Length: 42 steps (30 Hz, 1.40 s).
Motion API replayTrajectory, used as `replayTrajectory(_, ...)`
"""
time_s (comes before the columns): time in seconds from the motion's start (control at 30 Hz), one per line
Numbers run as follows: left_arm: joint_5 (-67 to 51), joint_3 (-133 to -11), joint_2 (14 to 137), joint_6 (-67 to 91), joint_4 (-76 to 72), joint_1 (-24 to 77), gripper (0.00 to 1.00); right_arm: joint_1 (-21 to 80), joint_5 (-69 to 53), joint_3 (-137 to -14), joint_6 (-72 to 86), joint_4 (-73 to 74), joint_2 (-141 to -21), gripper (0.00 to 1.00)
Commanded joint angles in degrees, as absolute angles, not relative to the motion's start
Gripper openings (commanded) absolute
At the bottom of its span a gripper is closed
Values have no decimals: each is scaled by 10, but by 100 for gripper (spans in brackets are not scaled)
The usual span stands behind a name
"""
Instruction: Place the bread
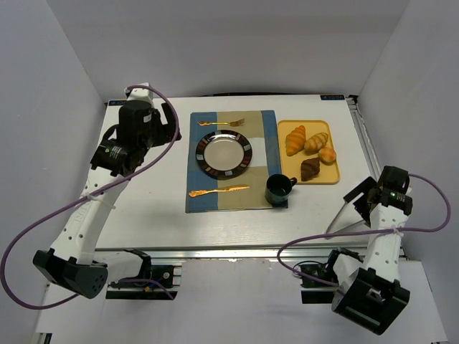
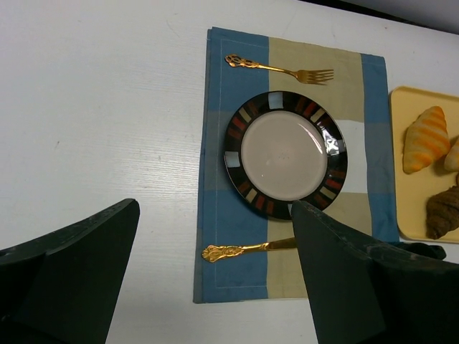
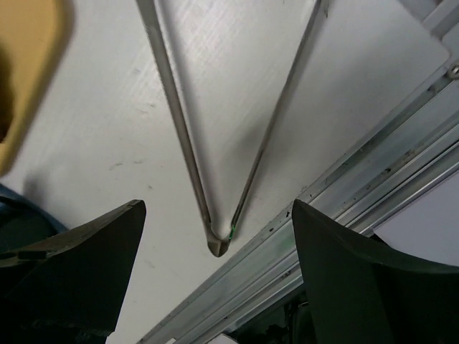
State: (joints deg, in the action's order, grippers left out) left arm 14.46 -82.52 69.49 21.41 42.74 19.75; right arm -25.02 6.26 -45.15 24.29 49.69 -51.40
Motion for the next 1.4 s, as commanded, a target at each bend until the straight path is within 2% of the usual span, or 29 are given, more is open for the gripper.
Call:
replayTrajectory(0.0, 184, -830, 679, 194, 439, 216, 98, -249, 70, -429, 237, 443, -524, 89)
replayTrajectory(0.23, 196, -837, 696, 187, 438, 244, 98, -249, 97, -403, 261, 408, -580, 89)
replayTrajectory(0.97, 249, -853, 708, 179, 459, 243, 98, -249, 108, -338, 283, 273, -723, 89)
replayTrajectory(1.37, 259, -844, 705, 177, 459, 244, 98, -249, 122, -438, 315, 416, -646, 89)
